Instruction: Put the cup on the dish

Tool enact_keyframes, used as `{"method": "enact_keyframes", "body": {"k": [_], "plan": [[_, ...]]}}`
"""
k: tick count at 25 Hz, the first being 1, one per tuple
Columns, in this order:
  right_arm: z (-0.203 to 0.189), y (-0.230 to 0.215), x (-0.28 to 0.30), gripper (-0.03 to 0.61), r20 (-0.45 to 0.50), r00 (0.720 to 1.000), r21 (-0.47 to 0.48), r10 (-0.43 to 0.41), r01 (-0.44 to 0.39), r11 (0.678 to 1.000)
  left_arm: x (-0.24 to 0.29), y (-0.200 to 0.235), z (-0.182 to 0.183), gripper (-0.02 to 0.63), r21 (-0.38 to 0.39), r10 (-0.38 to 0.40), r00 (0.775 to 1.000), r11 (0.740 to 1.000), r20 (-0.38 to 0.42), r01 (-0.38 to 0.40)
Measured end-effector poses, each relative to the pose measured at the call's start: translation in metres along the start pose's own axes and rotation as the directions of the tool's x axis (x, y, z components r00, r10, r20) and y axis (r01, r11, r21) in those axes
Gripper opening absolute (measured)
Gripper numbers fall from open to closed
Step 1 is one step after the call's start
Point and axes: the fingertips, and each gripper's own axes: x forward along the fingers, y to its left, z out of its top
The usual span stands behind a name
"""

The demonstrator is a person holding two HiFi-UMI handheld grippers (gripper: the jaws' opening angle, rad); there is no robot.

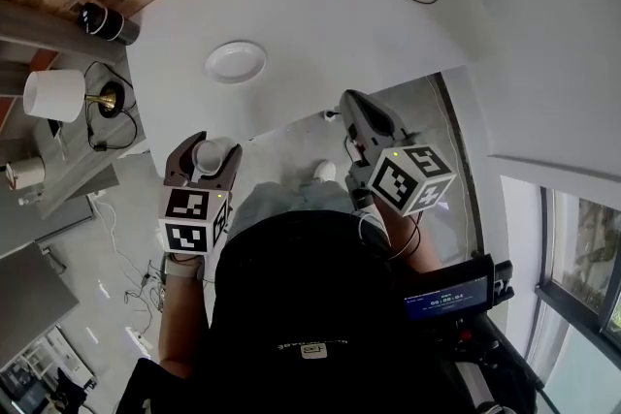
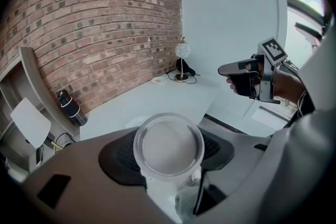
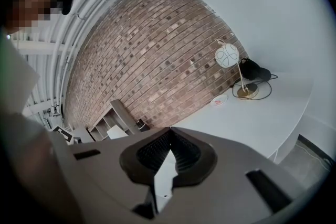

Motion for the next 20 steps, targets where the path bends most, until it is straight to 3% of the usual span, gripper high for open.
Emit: {"method": "enact_keyframes", "body": {"k": [10,20], "plan": [[0.014,-0.019,-0.005,0.003,-0.009,1.000,-0.001,0.007,-0.007,1.000,0.031,0.002,0.030,0.265,0.043,0.007,1.000,0.999,0.015,-0.008],[0.027,-0.032,0.001,0.003,0.000,0.997,-0.005,-0.079,0.079,0.997,0.067,0.028,0.049,0.265,0.065,-0.039,0.999,0.997,0.026,0.037]]}}
